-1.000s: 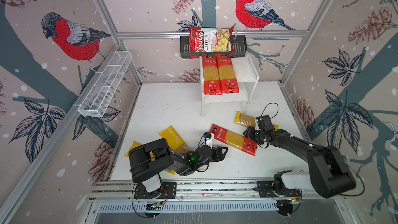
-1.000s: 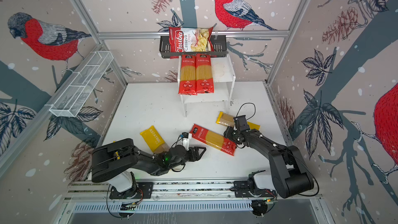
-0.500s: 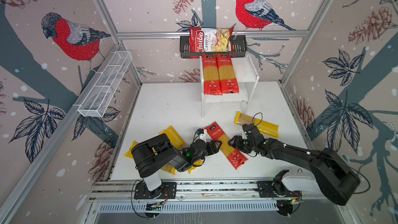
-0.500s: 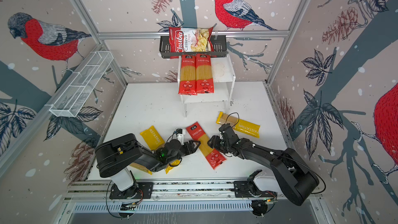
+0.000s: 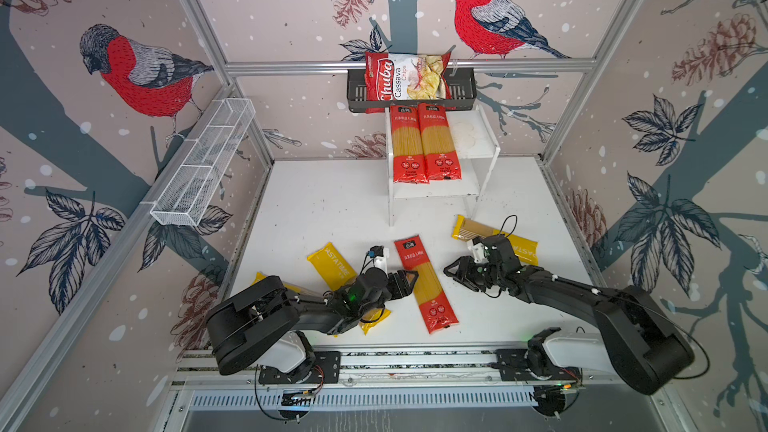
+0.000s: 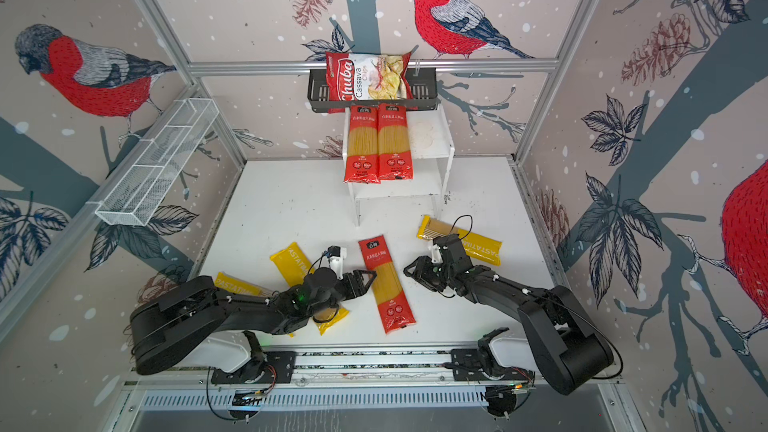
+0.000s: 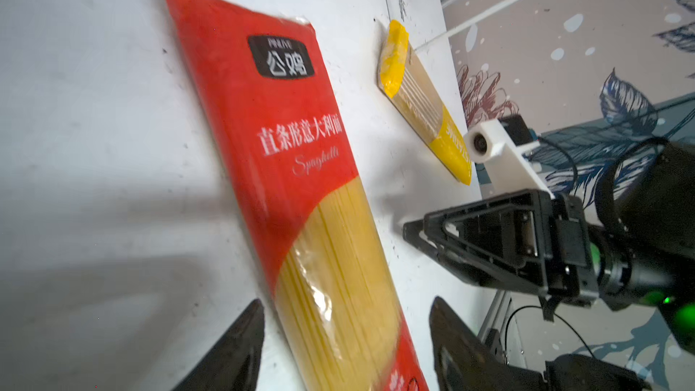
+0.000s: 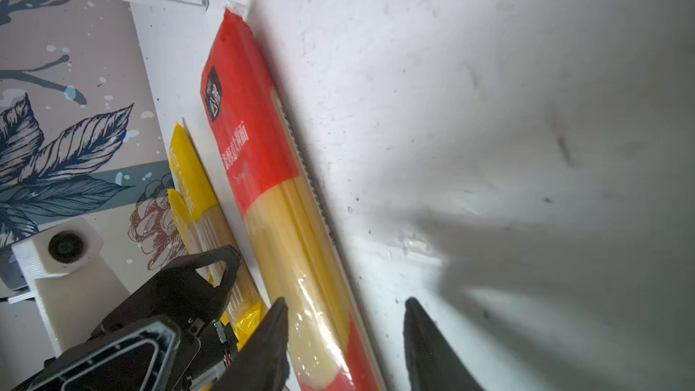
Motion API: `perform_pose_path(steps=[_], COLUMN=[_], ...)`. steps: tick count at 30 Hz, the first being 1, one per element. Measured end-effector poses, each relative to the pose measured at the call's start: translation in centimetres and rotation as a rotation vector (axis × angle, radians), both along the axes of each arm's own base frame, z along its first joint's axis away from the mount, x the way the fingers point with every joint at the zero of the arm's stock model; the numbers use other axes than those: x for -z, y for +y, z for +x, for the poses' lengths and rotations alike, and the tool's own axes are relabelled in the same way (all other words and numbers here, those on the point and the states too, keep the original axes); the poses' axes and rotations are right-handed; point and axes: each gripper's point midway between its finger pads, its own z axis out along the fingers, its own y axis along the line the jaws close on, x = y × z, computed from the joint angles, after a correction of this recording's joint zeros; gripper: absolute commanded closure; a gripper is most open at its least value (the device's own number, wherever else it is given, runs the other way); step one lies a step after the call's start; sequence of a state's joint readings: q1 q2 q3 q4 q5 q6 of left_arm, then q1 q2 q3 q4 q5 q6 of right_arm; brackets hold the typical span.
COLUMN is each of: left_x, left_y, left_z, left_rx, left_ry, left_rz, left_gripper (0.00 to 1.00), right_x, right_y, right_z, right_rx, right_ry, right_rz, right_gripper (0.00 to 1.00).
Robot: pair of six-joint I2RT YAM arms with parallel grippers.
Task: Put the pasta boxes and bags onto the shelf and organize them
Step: 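Close both grippers on the red bag's ends and tip it upright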
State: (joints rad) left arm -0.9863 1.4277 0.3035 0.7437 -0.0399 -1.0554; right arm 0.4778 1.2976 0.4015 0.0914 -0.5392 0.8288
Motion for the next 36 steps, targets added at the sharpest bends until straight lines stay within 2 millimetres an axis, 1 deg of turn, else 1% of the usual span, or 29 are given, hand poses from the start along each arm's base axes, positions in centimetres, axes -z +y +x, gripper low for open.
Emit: perform_pose_path(steps=[2,4,6,8,11,15,21,25,27,30,32,36], left_x=[0.2,0.8,1.8,2.8,3.0,3.2,4.1,4.2,4.3,4.0,3.7,3.0], left_y=[-0.8,-1.4,-1.5,-1.4,-1.5,-1.5,-0.3,-0.3,-0.4,-0.5,-0.5,-0.4], left_z=[-0.6,-1.2,-1.8,-1.9,-1.9,-1.9,-1.6,-1.4,-1.4,-1.4,-1.3,-1.4], left_rx=[0.023,0.031,0.035,0.025,0.016,0.013,-0.014,-0.018,-0.019,-0.024,-0.027,-0.019], left_ry=[0.013,0.03,0.066,0.092,0.105,0.109,0.134,0.132,0.142,0.139,0.135,0.134], left_rz=[0.012,0.025,0.036,0.047,0.035,0.027,0.001,-0.022,-0.047,-0.09,-0.11,-0.127], left_gripper=[0.32,0.33,0.35,0.38,0.43,0.53,0.73,0.8,0.84,0.84,0.83,0.7], right_x=[0.8,1.5,1.6,1.7,1.7,1.7,1.7,1.5,1.4,1.2,0.9,0.1], right_y=[-0.4,-0.4,0.2,1.0,2.4,4.0,5.9,7.1,7.5,7.6,7.5,7.4], right_z=[-0.5,-1.0,-1.2,-1.4,-1.7,-2.0,-2.3,-2.4,-2.4,-2.4,-2.3,-2.3], right_rx=[-0.033,-0.071,-0.109,-0.146,-0.199,-0.253,-0.277,-0.283,-0.28,-0.266,-0.249,-0.22], right_ry=[0.018,0.045,0.042,0.038,0.03,0.009,-0.008,-0.022,-0.023,-0.029,-0.031,-0.031], right_rz=[-0.016,-0.017,0.004,0.026,0.051,0.07,0.12,0.164,0.177,0.197,0.216,0.243], right_gripper=[0.57,0.58,0.59,0.59,0.6,0.63,0.65,0.66,0.69,0.76,0.79,0.82])
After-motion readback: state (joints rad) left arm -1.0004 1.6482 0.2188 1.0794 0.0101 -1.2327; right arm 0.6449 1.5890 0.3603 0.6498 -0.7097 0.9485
